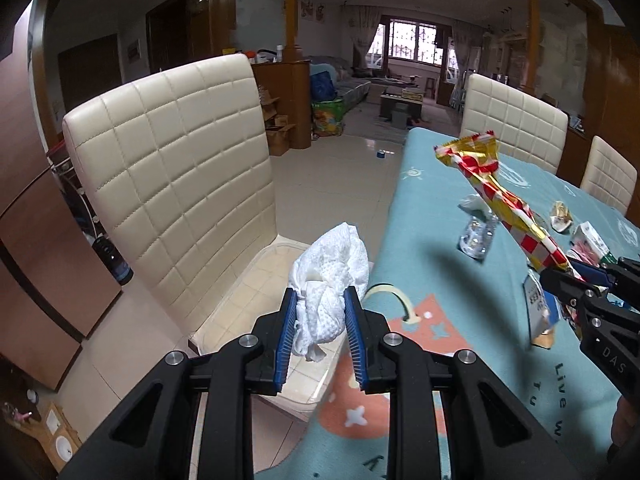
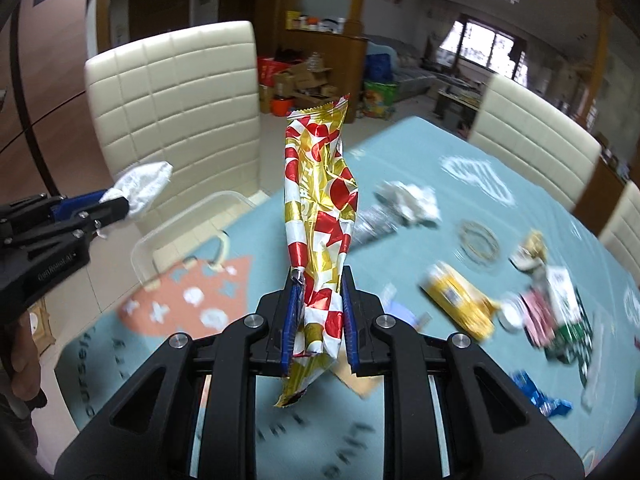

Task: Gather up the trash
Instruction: 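Carry the tissue to the clear bin and release it with the left tool, then drop the red-gold striped wrapper into the clear bin with the right tool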

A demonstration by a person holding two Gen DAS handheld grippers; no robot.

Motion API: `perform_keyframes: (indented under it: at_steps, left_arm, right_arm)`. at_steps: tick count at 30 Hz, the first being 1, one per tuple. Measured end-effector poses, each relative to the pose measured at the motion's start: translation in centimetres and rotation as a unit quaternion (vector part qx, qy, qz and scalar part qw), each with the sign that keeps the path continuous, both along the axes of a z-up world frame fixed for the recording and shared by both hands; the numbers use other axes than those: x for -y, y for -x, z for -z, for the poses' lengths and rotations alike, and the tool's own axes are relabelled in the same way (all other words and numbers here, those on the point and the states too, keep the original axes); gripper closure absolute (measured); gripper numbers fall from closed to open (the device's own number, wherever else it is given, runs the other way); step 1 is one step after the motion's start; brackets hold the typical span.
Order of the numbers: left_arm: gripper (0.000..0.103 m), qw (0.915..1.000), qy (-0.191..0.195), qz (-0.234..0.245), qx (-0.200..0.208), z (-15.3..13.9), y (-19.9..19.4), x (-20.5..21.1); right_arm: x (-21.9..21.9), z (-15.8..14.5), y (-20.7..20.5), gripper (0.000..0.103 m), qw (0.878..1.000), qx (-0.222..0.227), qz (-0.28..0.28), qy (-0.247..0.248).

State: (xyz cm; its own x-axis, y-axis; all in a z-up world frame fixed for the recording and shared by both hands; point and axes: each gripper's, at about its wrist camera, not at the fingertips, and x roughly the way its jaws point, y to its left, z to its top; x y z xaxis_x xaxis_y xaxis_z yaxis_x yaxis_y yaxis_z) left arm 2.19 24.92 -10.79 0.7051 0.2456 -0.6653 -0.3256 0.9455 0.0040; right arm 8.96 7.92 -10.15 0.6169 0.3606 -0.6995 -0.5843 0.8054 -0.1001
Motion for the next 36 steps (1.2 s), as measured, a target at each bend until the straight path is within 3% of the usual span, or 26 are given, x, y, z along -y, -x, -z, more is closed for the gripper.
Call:
perform_keyframes:
  at_steps: [4,7,10,14,23,36]
  left_arm:
    - [0.078,1.0000,-0.004,-0.002,-0.001,0.2,-0.8,-0.8]
    - [0.072,1.0000,-0.005,0.004,-0.001,0.6,-1.8,-1.3]
    - [0.017,0.9998,-0.019,-0.008,-0.005,1.1,-2.5,-1.6]
    - [0.016,0.9998,-0.017,-0.007,0.005,1.4,-2.6,-2.1]
    - [0.016,0.9984,-0.020,-0.053,-0.011,3.2,-0.9,-5.2]
    - [0.016,0.9965,-0.020,-0.081,-0.010,3.5,1.3,-6.9]
  right_arm:
    - [-2.7,0.1,-1.0,0.082,1.000,-0.002,-0.012,0.003]
    - [-4.0,0.3,-1.7,0.082,1.000,-0.005,-0.015,0.006]
    - [-4.5,0.8,-2.3,0.082,1.000,-0.008,-0.013,0.012]
    - [-5.0,1.8,-2.9,0.082,1.000,-0.013,-0.012,0.025]
    - [-7.9,3.3,-3.4,0.080,0.998,-0.029,-0.038,0.039]
    - [-11.5,3.2,-1.8,0.080,0.995,-0.014,-0.088,0.042]
